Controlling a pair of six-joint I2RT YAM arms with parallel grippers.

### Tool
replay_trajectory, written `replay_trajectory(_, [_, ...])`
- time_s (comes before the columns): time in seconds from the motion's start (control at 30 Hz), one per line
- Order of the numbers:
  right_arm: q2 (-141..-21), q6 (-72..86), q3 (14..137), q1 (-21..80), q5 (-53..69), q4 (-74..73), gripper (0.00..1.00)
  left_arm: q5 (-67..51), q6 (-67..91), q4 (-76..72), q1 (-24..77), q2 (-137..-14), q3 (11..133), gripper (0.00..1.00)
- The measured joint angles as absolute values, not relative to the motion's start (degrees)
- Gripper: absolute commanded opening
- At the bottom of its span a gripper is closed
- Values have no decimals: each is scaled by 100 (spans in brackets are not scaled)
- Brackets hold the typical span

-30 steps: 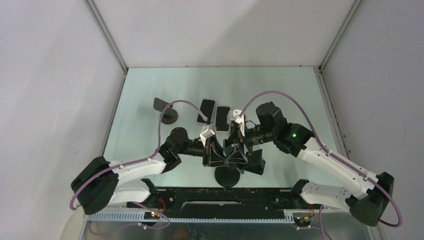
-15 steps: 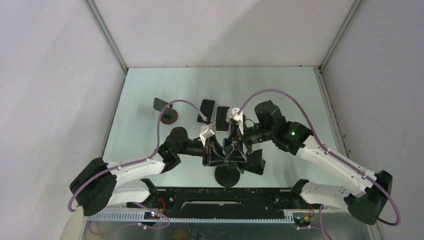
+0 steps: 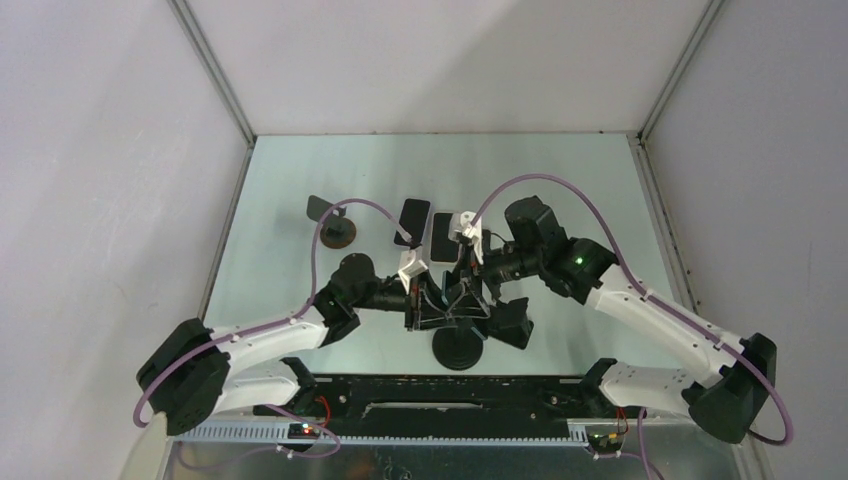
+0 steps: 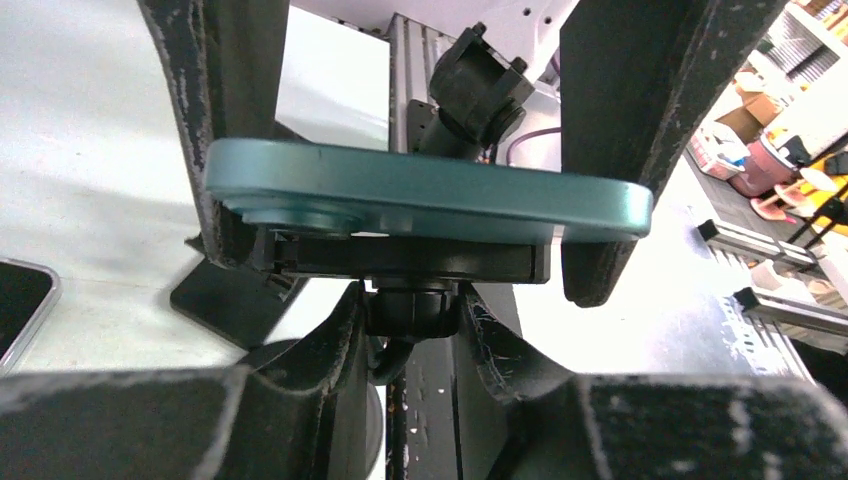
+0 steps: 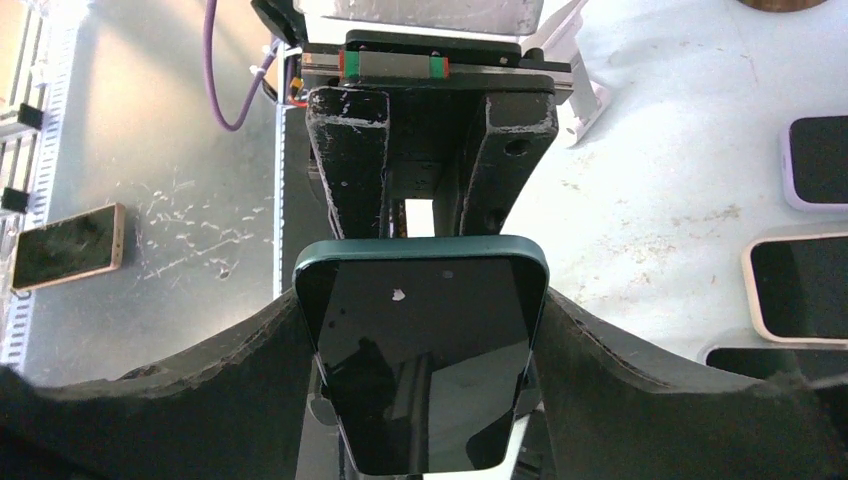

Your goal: Remove the phone from the phone stand

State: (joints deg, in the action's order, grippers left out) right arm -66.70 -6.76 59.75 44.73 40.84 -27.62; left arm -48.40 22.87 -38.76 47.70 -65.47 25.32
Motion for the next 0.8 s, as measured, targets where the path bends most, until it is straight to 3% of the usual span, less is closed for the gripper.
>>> replay_trajectory(0.8, [-7697,-1326,6071,3483,6298,-2418,0,-4139,2244,-3830,4908,-6549,2532,0])
